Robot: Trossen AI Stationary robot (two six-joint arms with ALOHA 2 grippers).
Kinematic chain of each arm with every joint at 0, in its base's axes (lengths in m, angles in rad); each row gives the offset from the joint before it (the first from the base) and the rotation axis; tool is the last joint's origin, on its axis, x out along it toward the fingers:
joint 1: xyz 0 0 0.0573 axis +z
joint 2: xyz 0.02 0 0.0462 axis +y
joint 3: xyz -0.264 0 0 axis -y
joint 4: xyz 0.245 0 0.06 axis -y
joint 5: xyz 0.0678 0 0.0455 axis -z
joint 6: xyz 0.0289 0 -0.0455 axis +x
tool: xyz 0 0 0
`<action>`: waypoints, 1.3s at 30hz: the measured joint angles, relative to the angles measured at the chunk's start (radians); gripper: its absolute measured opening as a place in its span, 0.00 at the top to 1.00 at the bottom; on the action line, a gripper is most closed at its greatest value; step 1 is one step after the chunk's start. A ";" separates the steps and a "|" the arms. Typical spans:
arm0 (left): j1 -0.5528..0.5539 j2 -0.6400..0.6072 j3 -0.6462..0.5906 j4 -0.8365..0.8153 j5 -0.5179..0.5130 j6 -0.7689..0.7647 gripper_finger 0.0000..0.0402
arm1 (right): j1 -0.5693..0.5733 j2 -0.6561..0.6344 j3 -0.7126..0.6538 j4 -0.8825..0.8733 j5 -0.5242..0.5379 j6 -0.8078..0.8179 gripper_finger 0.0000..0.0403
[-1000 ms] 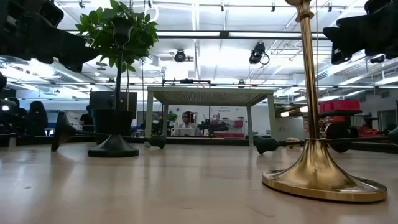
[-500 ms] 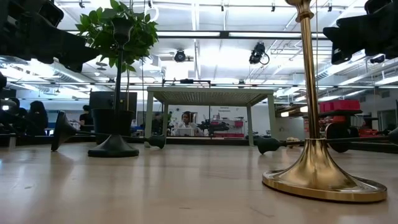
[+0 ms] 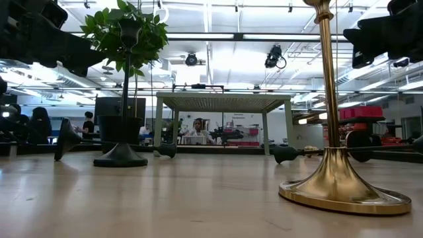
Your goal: Pick & Place candle stick holders
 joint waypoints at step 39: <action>0.000 0.000 0.000 0.068 -0.004 0.155 0.44 | 0.000 0.000 0.000 0.192 0.018 -0.012 0.69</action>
